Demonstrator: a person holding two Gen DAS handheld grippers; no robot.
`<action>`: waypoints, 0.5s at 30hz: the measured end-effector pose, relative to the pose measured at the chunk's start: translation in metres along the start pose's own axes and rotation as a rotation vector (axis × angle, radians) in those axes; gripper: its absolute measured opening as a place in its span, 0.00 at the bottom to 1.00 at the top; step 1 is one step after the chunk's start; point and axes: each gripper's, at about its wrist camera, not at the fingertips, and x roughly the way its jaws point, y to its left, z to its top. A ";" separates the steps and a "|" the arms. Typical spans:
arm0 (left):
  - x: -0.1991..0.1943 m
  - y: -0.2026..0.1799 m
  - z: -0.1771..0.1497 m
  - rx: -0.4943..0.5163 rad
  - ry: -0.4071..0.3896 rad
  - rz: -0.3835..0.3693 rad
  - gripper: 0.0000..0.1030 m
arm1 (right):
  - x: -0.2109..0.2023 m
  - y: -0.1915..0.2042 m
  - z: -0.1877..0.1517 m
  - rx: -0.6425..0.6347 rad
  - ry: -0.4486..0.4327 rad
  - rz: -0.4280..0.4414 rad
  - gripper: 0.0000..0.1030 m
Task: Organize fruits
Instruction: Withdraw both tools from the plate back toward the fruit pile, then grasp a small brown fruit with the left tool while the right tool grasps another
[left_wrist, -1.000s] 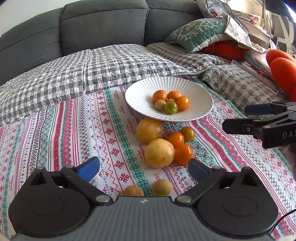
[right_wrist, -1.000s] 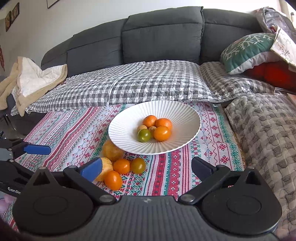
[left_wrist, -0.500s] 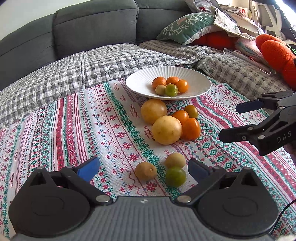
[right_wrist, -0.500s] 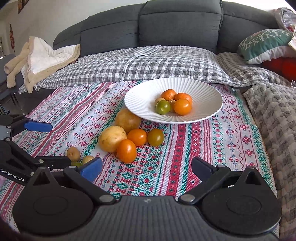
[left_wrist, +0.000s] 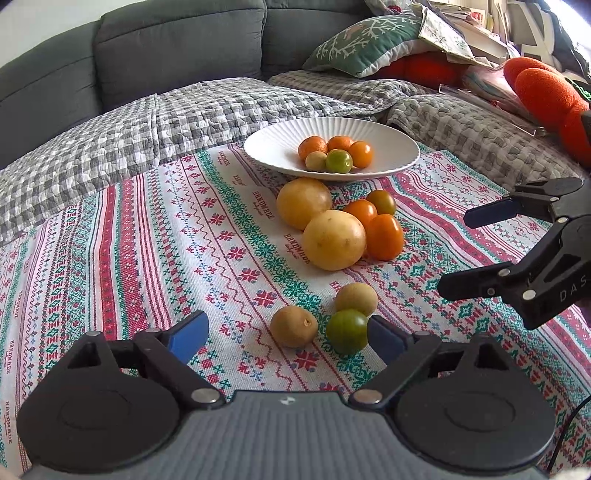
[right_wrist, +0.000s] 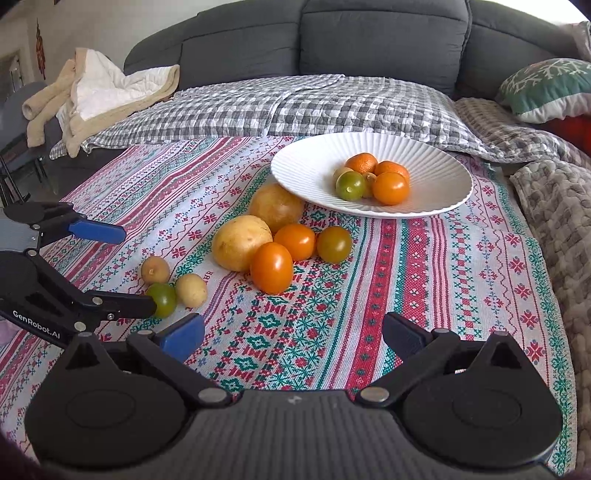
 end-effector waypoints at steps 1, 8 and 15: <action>-0.001 0.001 0.002 -0.004 -0.002 -0.007 0.74 | 0.001 0.001 0.000 -0.002 0.000 0.001 1.00; -0.008 0.014 0.009 -0.036 -0.015 -0.015 0.61 | 0.002 0.007 0.003 -0.023 -0.005 0.024 0.99; 0.003 0.013 0.001 0.076 0.080 -0.004 0.55 | 0.009 0.017 0.004 -0.043 0.013 0.043 0.99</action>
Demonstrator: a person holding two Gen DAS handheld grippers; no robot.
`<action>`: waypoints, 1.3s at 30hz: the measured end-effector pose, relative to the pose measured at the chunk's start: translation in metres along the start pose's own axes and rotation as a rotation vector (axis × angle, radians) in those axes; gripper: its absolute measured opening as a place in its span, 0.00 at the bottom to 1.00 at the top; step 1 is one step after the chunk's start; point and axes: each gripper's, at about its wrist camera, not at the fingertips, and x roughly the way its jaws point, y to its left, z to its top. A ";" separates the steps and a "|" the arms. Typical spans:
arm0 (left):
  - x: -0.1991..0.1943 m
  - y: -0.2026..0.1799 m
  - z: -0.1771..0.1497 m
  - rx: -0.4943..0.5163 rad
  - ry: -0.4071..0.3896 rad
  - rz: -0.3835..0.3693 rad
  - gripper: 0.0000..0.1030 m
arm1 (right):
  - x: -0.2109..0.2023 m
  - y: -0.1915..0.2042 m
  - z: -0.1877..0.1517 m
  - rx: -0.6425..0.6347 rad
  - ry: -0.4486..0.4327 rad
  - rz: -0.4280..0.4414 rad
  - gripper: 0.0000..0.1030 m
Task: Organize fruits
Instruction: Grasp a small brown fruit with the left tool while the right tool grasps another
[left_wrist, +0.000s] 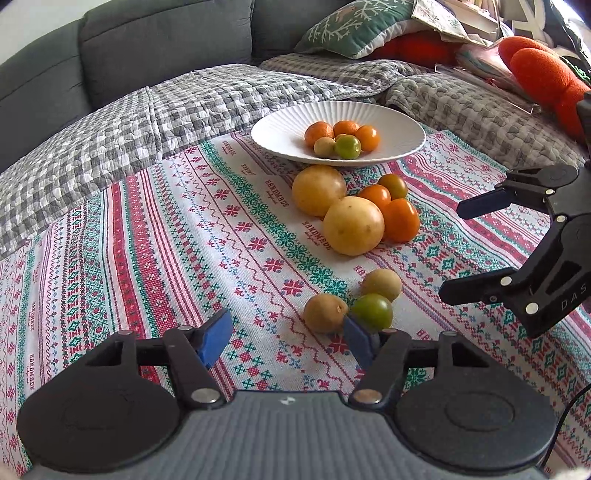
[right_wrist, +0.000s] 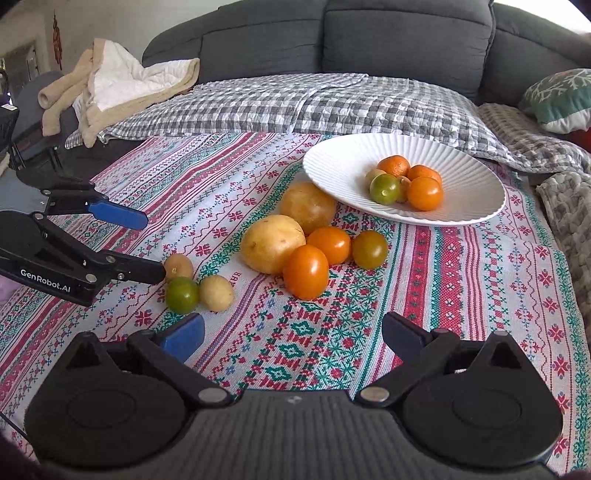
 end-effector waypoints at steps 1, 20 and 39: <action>0.003 -0.002 -0.001 0.011 0.010 -0.004 0.53 | 0.001 0.003 0.000 -0.009 0.005 0.002 0.99; 0.014 -0.015 0.002 0.070 0.022 -0.009 0.18 | 0.019 0.025 0.008 -0.073 0.043 0.012 0.66; 0.013 -0.010 0.000 0.037 0.039 0.010 0.18 | 0.030 0.049 0.020 -0.142 0.065 0.059 0.24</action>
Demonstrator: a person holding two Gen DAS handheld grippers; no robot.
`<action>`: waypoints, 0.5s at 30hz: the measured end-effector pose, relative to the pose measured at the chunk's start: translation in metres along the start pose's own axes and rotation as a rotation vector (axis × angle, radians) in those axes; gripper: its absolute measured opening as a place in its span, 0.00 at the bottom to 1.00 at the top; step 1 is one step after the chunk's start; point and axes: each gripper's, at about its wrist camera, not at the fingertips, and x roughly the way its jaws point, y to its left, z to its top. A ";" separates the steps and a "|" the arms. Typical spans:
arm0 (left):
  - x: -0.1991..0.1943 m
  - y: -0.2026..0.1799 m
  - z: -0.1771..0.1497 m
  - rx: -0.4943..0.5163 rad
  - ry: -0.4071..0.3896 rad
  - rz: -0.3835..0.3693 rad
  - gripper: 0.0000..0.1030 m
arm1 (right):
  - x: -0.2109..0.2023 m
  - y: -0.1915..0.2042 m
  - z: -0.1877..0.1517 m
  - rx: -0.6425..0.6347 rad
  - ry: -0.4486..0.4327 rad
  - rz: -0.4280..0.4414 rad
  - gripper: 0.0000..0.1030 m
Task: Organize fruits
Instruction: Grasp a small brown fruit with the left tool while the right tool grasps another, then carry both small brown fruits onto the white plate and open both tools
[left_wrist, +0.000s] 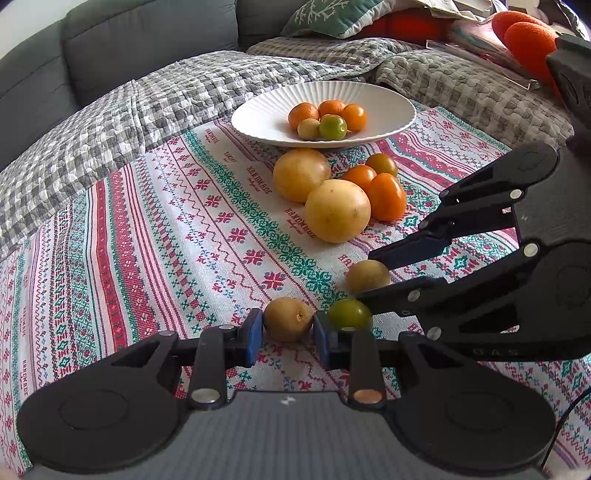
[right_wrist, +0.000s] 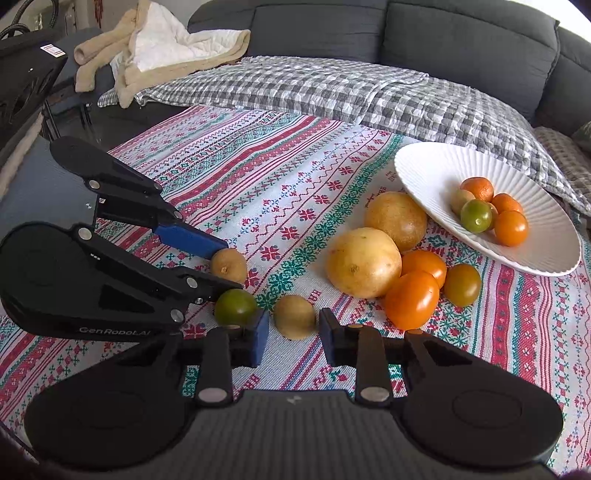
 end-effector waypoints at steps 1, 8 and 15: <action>0.000 0.000 -0.001 -0.002 0.000 0.001 0.18 | 0.000 0.001 0.000 -0.005 0.000 -0.003 0.23; -0.002 0.002 -0.001 -0.024 -0.003 0.008 0.18 | -0.001 -0.001 0.001 -0.001 0.001 0.002 0.22; -0.008 0.005 0.003 -0.065 -0.029 0.010 0.18 | -0.008 -0.006 0.001 0.011 -0.016 -0.002 0.22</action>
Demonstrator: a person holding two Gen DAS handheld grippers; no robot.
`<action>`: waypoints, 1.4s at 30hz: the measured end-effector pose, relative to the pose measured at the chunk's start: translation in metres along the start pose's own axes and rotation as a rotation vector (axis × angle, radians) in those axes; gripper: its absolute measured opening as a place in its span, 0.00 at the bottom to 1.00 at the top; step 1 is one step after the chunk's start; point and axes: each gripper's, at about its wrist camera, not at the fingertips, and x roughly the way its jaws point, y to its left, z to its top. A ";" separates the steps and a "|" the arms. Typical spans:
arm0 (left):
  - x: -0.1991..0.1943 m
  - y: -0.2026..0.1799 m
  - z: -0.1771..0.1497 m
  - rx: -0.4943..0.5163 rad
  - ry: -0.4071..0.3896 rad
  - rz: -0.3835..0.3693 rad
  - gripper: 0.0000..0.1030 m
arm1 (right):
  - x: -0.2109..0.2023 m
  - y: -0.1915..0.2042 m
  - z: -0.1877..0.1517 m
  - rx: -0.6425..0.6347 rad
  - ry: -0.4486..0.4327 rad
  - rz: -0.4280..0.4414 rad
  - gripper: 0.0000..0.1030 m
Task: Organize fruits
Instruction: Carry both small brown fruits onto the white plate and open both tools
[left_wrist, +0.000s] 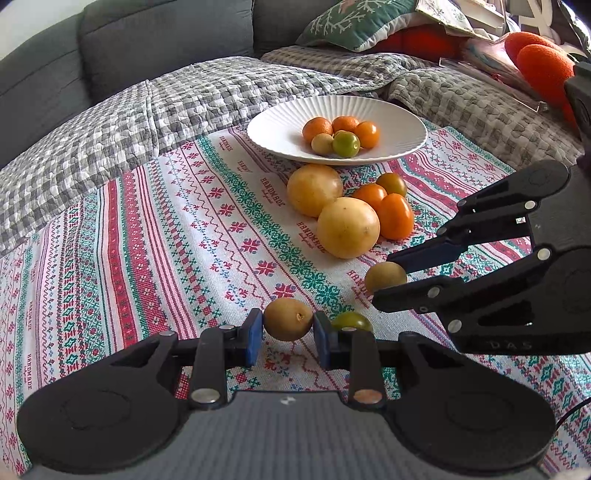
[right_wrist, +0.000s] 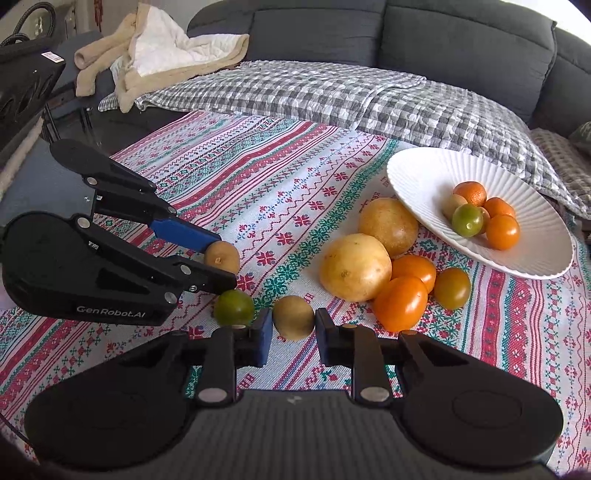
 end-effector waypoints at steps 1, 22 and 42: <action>-0.001 0.000 0.001 -0.007 -0.005 -0.001 0.18 | -0.002 -0.001 0.000 0.004 -0.005 -0.002 0.22; -0.016 -0.019 0.043 -0.088 -0.106 -0.042 0.18 | -0.054 -0.051 0.027 0.137 -0.167 -0.092 0.22; 0.008 -0.036 0.080 -0.146 -0.111 -0.067 0.18 | -0.061 -0.112 0.016 0.260 -0.183 -0.167 0.22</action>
